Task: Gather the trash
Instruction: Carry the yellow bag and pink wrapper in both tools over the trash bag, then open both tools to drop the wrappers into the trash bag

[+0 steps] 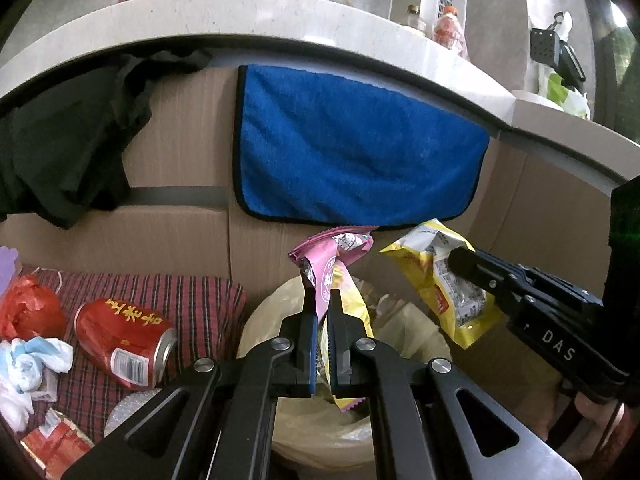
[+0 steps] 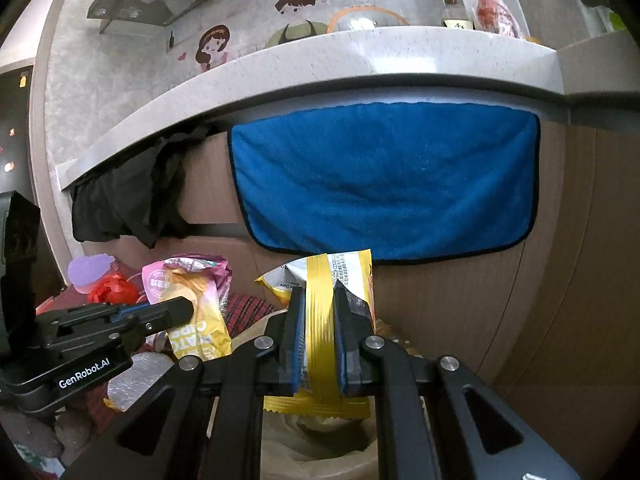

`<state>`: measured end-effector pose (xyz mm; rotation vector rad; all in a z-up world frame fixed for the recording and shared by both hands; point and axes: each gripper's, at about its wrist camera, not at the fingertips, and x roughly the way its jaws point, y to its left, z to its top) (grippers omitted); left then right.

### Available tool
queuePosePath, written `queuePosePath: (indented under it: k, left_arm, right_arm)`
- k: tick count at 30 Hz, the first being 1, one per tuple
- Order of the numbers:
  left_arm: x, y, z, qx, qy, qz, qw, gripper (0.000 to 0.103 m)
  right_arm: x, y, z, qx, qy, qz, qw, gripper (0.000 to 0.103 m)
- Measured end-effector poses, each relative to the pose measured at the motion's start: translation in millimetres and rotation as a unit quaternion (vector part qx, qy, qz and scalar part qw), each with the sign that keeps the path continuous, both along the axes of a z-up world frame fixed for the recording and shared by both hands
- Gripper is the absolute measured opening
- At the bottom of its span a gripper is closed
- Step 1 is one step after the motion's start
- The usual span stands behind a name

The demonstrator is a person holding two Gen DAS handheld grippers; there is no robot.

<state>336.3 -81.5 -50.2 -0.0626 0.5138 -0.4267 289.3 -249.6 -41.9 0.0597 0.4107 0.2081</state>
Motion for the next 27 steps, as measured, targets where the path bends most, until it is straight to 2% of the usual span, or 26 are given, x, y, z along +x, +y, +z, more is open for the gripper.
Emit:
queuePosePath:
  k: [8, 15, 17, 18, 19, 20, 21, 24, 27]
  left_arm:
    - [6.6, -4.7, -7.1, 0.013, 0.011, 0.022, 0.9996, 0.004]
    - [15.1, -8.8, -15.2, 0.013, 0.024, 0.023, 0.9994, 0.005]
    - [21.5, -7.3, -19.1, -0.004, 0.038, 0.005, 0.9993, 0.013]
    - [25.4, -5.7, -21.0, -0.01, 0.047, 0.0, 0.9988, 0.025]
    - [29.4, -3.5, -22.8, -0.014, 0.057, 0.001, 0.9983, 0.032]
    - [32.9, 0.6, -23.6, -0.02, 0.063, 0.006, 0.9978, 0.043]
    - [35.4, 5.9, -22.9, -0.028, 0.068, 0.01, 0.9973, 0.046]
    - [35.3, 19.2, -15.8, -0.03, 0.065, 0.021, 0.9972, 0.046]
    - [30.9, 37.1, -5.7, -0.03, 0.056, 0.043, 0.997, 0.046]
  right_arm:
    - [8.0, 2.3, -12.2, 0.001, 0.013, 0.001, 1.0, 0.012]
    - [15.0, 2.3, -19.6, 0.002, 0.024, -0.001, 1.0, 0.012]
    - [18.1, 2.5, -21.3, 0.003, 0.027, 0.0, 1.0, 0.015]
    - [19.6, 2.4, -22.4, 0.004, 0.028, 0.002, 1.0, 0.016]
    - [21.7, 2.0, -24.0, 0.005, 0.029, 0.004, 1.0, 0.022]
    - [25.7, 1.3, -26.7, 0.007, 0.035, 0.007, 0.999, 0.027]
    - [29.2, -0.5, -29.0, 0.013, 0.041, 0.007, 0.999, 0.031]
    - [31.4, -6.9, -34.1, 0.029, 0.048, 0.001, 0.998, 0.031]
    - [27.2, -6.8, -32.1, 0.013, 0.043, -0.011, 0.999, 0.031]
